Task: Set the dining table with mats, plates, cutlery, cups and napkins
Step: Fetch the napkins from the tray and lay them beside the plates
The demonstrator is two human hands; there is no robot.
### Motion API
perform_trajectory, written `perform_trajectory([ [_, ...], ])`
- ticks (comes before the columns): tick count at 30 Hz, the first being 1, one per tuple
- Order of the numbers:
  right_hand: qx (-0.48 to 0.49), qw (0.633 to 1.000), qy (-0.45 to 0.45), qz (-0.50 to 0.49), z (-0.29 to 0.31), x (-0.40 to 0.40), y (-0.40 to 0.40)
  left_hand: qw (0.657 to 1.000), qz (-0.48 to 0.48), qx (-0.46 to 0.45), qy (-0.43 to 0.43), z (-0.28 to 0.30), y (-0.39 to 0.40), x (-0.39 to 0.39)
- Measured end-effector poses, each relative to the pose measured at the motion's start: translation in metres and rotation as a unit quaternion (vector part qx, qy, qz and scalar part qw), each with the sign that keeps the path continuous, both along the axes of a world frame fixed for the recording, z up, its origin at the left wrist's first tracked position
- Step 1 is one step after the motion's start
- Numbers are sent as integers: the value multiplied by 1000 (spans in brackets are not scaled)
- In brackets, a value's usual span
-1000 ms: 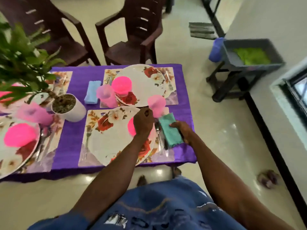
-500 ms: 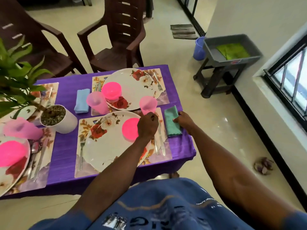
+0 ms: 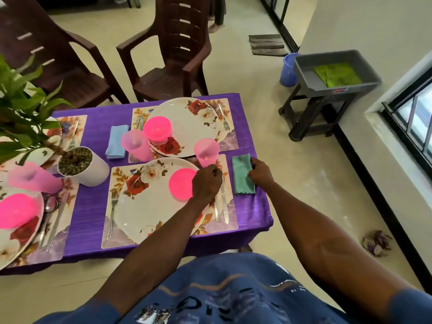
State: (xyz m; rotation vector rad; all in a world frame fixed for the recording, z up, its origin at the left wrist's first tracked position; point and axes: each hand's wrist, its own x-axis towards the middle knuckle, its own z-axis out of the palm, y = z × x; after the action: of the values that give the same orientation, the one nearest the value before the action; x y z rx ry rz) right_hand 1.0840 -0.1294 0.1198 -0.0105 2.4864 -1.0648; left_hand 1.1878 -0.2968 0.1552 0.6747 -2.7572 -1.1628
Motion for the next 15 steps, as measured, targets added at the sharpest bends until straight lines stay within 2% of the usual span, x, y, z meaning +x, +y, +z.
perform_trajectory([
  [4, 19, 999, 32, -8, 0, 3, 0, 1000, -13, -20, 3, -1, 3, 1],
  [6, 72, 995, 66, -7, 1, 11, 1, 1000, -17, -24, 5, -1, 5, 3],
  [9, 156, 977, 131, 58, 0, 30, 1, 999, -18, -30, 5, -2, 9, 6],
  [15, 201, 959, 125, 153, -9, 52, 0, 998, -38, -40, 4, -5, 13, 16],
])
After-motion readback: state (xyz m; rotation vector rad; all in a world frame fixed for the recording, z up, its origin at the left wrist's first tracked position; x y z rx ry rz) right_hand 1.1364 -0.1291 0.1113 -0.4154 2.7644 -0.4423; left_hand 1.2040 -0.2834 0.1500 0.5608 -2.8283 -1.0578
